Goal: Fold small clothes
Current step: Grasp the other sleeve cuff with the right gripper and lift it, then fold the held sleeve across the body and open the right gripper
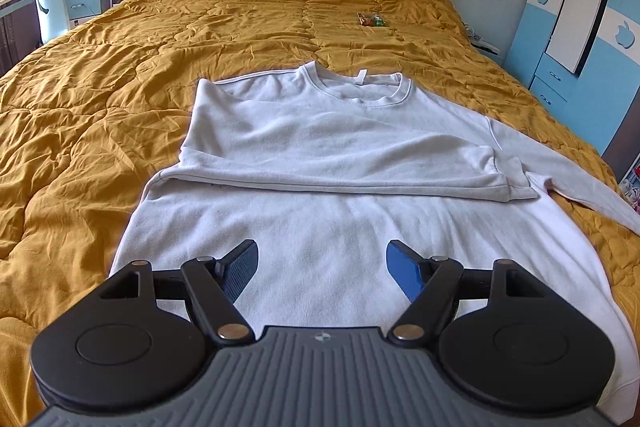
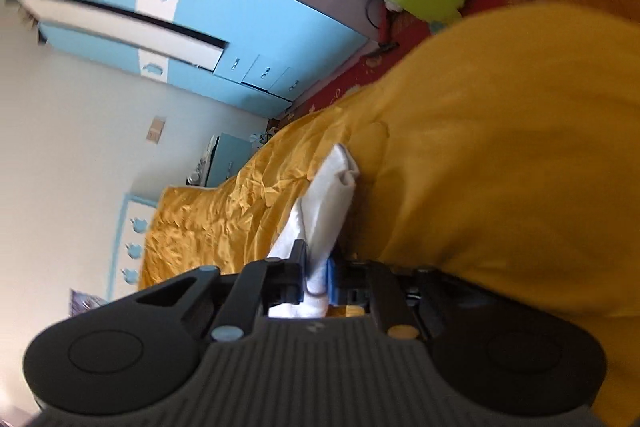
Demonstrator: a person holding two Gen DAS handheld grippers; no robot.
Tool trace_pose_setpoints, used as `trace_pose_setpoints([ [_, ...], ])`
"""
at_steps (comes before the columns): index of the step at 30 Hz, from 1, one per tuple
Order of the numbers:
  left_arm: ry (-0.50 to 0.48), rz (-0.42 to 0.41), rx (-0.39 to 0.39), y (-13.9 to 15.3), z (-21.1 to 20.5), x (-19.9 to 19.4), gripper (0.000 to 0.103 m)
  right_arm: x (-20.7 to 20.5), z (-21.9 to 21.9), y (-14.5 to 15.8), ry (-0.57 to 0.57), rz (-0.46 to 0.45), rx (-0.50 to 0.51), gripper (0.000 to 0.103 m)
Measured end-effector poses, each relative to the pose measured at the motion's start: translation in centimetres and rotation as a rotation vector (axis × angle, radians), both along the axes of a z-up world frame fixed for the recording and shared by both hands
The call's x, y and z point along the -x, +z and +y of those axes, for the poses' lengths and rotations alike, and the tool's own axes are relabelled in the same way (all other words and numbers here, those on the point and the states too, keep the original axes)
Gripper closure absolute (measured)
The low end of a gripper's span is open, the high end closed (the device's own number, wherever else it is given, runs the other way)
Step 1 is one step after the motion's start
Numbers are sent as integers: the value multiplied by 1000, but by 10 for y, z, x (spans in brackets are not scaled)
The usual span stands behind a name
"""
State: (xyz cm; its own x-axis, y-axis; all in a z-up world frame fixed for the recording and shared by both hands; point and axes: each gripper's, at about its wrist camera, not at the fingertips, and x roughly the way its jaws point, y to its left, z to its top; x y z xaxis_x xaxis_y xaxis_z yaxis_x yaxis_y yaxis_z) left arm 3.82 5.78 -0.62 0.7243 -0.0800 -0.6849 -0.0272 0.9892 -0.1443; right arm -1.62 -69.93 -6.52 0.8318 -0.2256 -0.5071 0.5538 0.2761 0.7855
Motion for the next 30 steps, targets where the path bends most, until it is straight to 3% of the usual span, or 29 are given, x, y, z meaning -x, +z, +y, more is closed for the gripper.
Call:
trace_pose_setpoints([
  [3,26,30,-27,-3,1,-3,17,-8,16,26,72,54,222,100],
  [8,2,15,-30,-1,3,1,17,-9,40,67,152,-16,383,100],
  [13,-15,15,-33,0,2,4,17,-22,82,131,245,-112,528,100],
  [21,-52,6,-109,-2,1,12,17,-40,177,230,388,-287,649,100],
  [30,-27,89,-98,-9,24,19,17,-66,314,300,580,-423,698,100],
])
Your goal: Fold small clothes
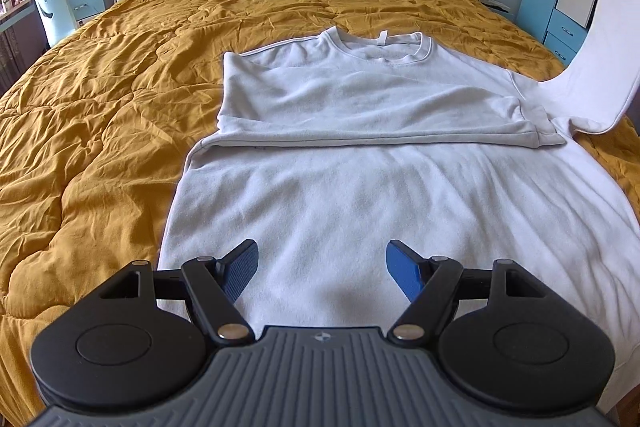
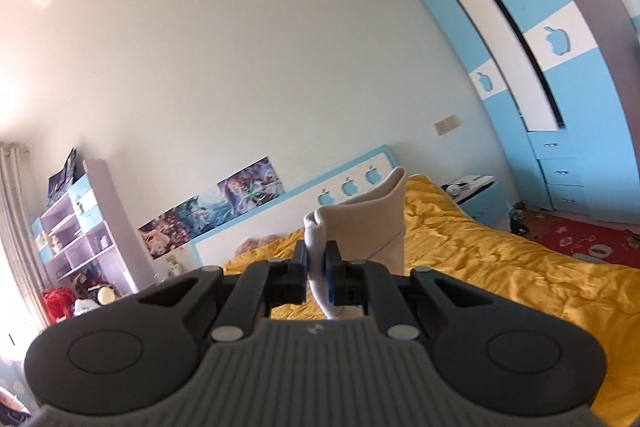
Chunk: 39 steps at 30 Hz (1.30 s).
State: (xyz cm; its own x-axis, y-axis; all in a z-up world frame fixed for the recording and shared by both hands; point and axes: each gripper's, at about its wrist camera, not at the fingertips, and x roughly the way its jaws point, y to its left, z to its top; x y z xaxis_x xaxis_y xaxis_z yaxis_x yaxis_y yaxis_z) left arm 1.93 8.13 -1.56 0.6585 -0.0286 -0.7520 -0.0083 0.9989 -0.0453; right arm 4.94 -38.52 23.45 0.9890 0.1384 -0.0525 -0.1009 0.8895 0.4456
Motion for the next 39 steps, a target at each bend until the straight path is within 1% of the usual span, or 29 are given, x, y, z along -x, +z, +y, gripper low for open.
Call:
trace_pose_setpoints([
  [3,16,-10,25,1,12,7,17,-17,53,5,72,13,44,100],
  [5,27,-10,46,3,19,11,17,-30,93,3,116,39,97,100],
  [8,38,-19,69,5,30,17,17,-47,148,-9,182,83,150,100],
  [11,52,-35,70,6,39,23,17,-62,196,-29,246,140,169,100],
  [15,74,-37,85,5,53,31,17,-84,262,-75,315,226,269,100],
  [19,100,-24,100,0,66,37,17,-95,322,-123,356,285,389,101],
  [22,124,-8,101,-3,75,42,17,-88,363,-156,368,301,477,101],
  [25,148,3,106,-6,84,49,17,-76,394,-182,435,304,564,100],
  [27,159,9,115,-10,89,55,17,-69,400,-197,480,317,603,99],
  [29,154,4,126,-14,92,60,17,-62,395,-202,523,335,596,98],
  [30,150,-4,127,-14,93,62,17,-57,386,-201,540,348,576,96],
  [31,144,-15,123,-14,92,63,17,-49,375,-198,552,363,547,89],
  [32,139,-22,117,-14,90,64,17,-42,358,-191,567,376,505,84],
  [34,122,-30,112,-12,86,62,17,-22,324,-173,583,373,441,78],
  [36,106,-34,124,-11,82,59,17,7,291,-149,554,332,447,66],
  [37,98,-36,131,-10,80,57,17,20,278,-138,541,311,450,52],
  [38,91,-38,134,-10,78,55,17,36,262,-124,519,291,452,40],
  [39,84,-38,135,-10,76,53,17,46,252,-114,499,280,458,37],
])
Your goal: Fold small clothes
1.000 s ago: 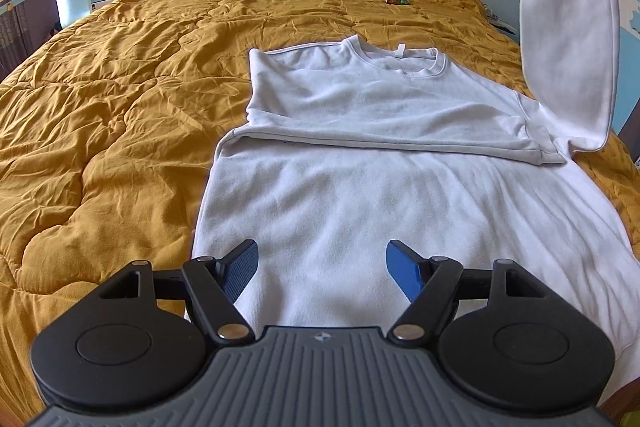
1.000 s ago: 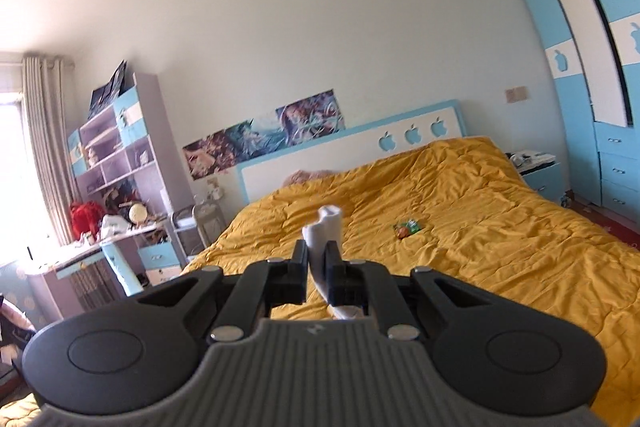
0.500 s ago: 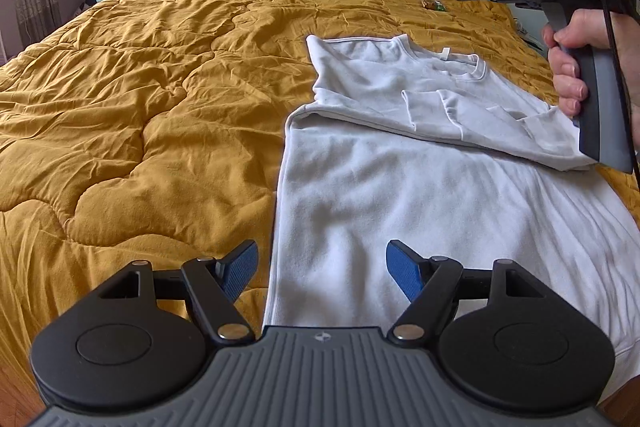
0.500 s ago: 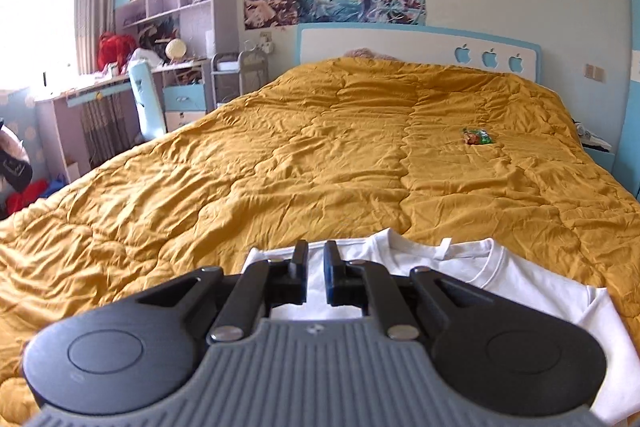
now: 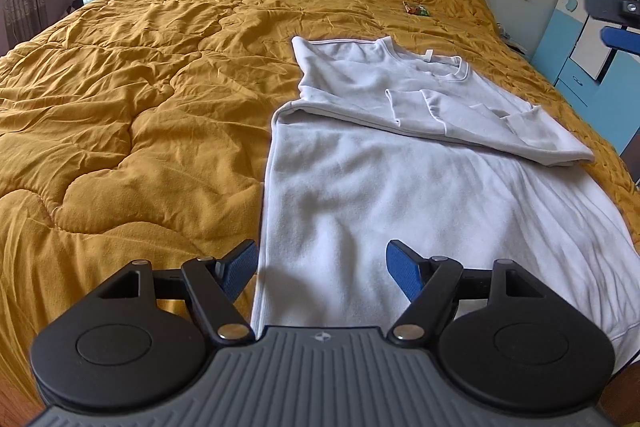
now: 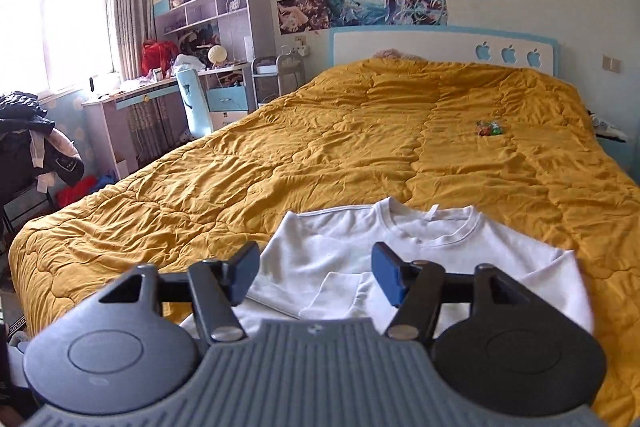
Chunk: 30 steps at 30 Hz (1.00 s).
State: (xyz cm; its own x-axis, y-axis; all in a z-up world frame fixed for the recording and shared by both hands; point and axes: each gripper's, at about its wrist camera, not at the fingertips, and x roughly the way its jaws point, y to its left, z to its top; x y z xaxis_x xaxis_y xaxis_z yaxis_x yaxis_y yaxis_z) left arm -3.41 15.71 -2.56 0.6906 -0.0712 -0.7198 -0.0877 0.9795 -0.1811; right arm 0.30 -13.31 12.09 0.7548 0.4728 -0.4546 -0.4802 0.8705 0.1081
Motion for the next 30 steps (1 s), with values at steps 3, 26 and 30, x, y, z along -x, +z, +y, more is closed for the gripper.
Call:
trace_pose_setpoints([
  [3,-28,9,-28,0,-7,-4,17,19,-10,21,-38,-51,43,27],
  [26,99,-6,55,-1,40,25,17,-111,98,-173,17,153,455,84],
  [30,101,-12,72,-2,44,25,17,-117,84,-170,-14,156,387,97],
])
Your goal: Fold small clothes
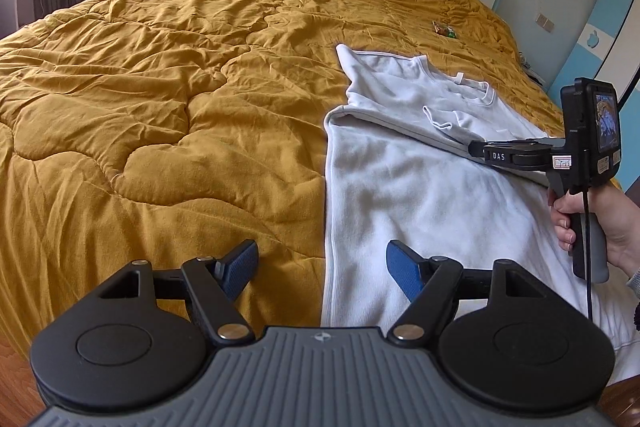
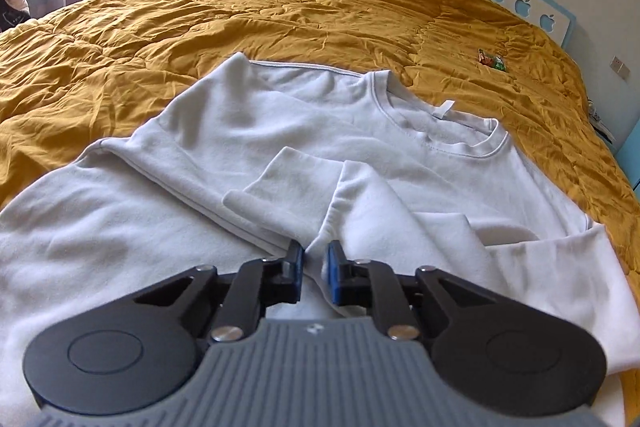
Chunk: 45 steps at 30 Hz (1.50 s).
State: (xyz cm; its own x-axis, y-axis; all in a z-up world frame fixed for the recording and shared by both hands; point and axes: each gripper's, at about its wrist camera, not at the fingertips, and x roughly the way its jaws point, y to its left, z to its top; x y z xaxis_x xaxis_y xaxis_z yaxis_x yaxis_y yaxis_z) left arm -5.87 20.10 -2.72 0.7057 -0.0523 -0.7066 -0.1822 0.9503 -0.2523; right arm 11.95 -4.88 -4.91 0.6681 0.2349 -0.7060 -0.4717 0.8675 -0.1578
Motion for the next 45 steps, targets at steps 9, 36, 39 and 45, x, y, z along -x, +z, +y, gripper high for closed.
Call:
trace_pose_setpoints([
  [9,1,0,9,-2,1,0,17,-12,-16,55,-137,-94,-303,98],
  [36,21,-4,15,-2,9,8,18,12,61,8,-24,155,-345,36],
  [39,25,-2,22,-2,11,6,18,17,46,17,-14,113,-414,41],
  [45,18,-2,2,-4,9,3,18,7,58,10,50,113,-327,101],
])
